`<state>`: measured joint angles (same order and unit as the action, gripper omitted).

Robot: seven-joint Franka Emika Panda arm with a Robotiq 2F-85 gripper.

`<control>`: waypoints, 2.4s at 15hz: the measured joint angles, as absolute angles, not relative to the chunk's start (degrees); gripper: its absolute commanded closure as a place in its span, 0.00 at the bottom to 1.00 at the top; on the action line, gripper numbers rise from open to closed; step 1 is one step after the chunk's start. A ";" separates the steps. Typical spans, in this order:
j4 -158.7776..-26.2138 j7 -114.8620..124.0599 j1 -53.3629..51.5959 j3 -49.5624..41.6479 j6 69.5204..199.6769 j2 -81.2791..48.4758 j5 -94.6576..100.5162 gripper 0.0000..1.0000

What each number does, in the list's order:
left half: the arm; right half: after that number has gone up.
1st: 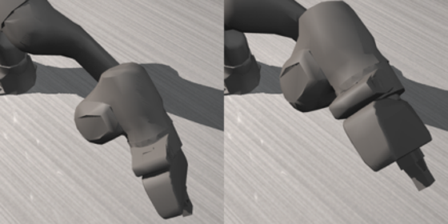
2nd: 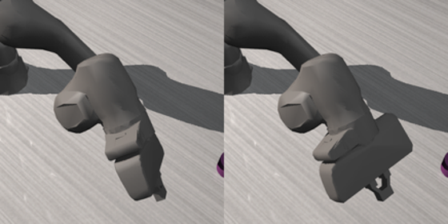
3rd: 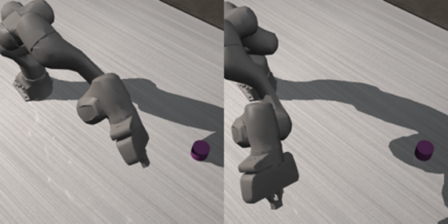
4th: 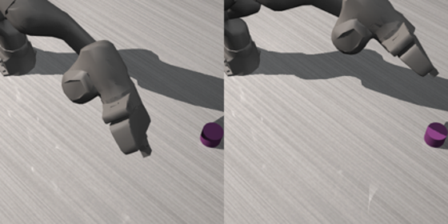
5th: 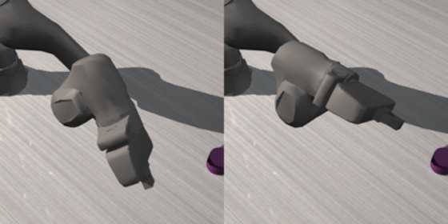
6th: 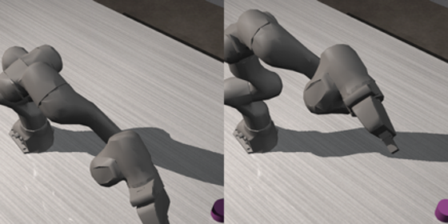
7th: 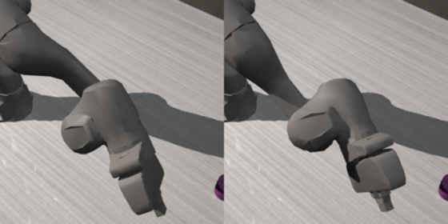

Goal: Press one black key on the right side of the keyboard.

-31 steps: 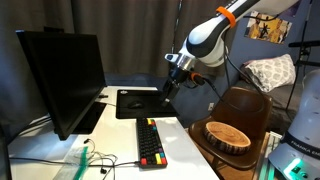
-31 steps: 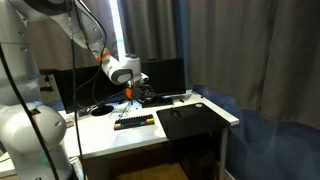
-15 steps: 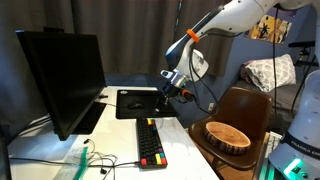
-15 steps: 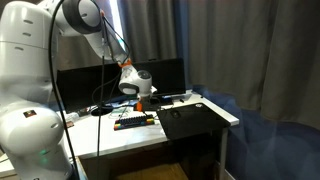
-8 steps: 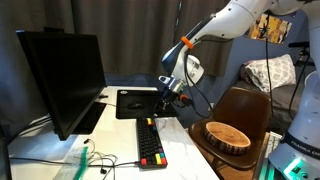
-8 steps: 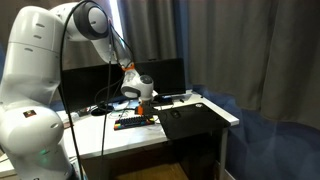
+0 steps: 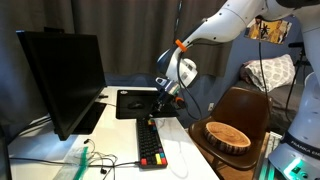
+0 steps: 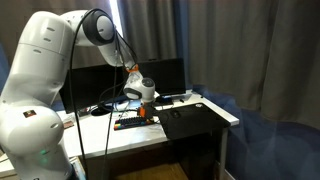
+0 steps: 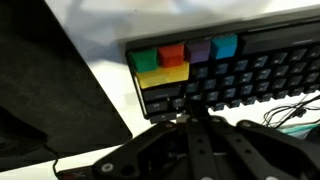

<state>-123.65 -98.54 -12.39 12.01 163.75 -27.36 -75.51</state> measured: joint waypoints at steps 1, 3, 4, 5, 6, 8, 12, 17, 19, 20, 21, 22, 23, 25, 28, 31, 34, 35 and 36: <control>-123.16 -99.22 -12.35 12.01 163.91 -27.81 -75.98 1.00; -122.34 -100.29 -12.24 12.01 164.26 -28.71 -76.57 1.00; -121.96 -100.80 -12.15 12.01 164.43 -29.09 -76.79 1.00; -121.62 -101.38 -12.08 12.01 164.56 -29.45 -77.10 1.00; -121.29 -101.99 -12.00 12.00 164.65 -29.80 -77.55 1.00; -120.85 -103.00 -11.85 11.99 164.87 -30.36 -78.22 1.00; -120.26 -104.33 -11.38 11.98 165.04 -31.35 -78.66 1.00; -120.09 -104.64 -11.29 11.98 165.34 -31.86 -78.66 1.00; -120.09 -104.72 -11.30 11.99 165.35 -31.86 -78.66 1.00; -120.06 -104.74 -11.30 12.00 165.35 -31.87 -78.66 1.00; -120.05 -104.76 -11.30 12.02 165.38 -31.87 -78.67 1.00; -120.04 -104.81 -11.30 12.05 165.46 -31.87 -78.67 1.00; -120.04 -104.89 -11.30 12.12 165.61 -31.87 -78.75 1.00; -119.92 -105.26 -11.30 12.27 165.97 -31.87 -79.19 1.00; -118.63 -106.55 -11.30 12.76 166.03 -31.87 -81.12 1.00; -117.21 -107.26 -11.35 13.33 166.04 -31.76 -82.42 1.00; -118.09 -104.37 -11.93 13.04 166.07 -30.69 -80.00 0.71; -119.04 -101.81 -12.36 12.58 166.07 -29.89 -77.48 0.69; -120.20 -98.61 -12.87 11.96 166.06 -28.73 -74.57 0.62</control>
<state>-120.20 -98.61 -12.87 11.96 166.06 -28.73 -74.57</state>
